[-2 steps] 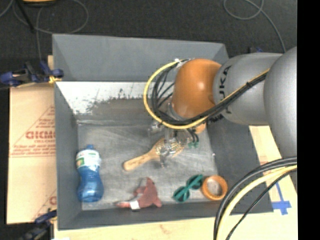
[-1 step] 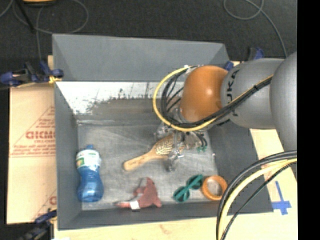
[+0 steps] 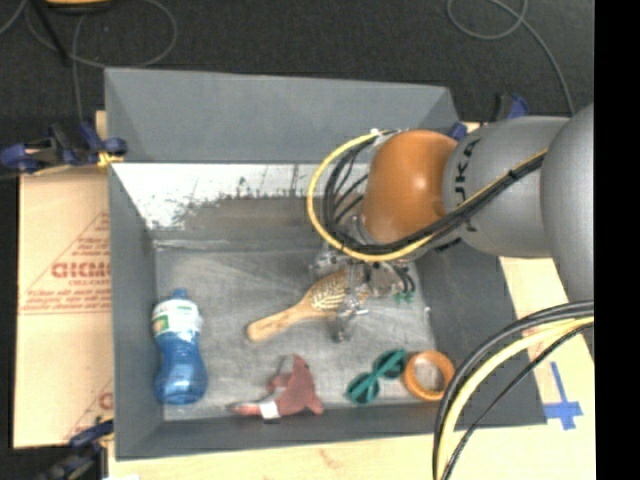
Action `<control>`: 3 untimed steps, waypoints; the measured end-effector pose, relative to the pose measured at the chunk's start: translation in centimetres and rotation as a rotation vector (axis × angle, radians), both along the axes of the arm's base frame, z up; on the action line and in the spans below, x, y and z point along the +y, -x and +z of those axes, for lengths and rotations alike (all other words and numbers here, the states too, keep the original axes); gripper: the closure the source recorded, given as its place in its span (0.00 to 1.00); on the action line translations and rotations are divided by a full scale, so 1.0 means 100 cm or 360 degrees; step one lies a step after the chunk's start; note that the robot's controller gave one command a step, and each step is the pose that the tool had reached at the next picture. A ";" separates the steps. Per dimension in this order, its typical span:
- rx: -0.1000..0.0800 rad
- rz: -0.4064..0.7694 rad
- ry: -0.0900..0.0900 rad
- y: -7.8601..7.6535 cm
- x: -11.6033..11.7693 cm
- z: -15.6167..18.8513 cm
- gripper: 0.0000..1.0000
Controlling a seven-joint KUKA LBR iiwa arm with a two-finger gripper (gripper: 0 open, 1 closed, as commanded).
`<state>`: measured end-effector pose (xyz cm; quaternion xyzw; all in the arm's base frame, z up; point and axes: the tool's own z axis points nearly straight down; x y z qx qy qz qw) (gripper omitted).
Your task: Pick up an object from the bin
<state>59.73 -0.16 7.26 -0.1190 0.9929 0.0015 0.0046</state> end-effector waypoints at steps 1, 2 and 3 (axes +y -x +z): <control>0.0002 0.0013 0.0002 -0.001 0.002 0.001 0.00; -0.0011 -0.0001 -0.0002 -0.004 0.001 0.004 1.00; -0.0011 -0.0001 -0.0002 -0.004 0.001 0.004 1.00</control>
Offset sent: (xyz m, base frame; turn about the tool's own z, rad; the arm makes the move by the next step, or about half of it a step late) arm 0.0000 0.0000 0.0000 0.0000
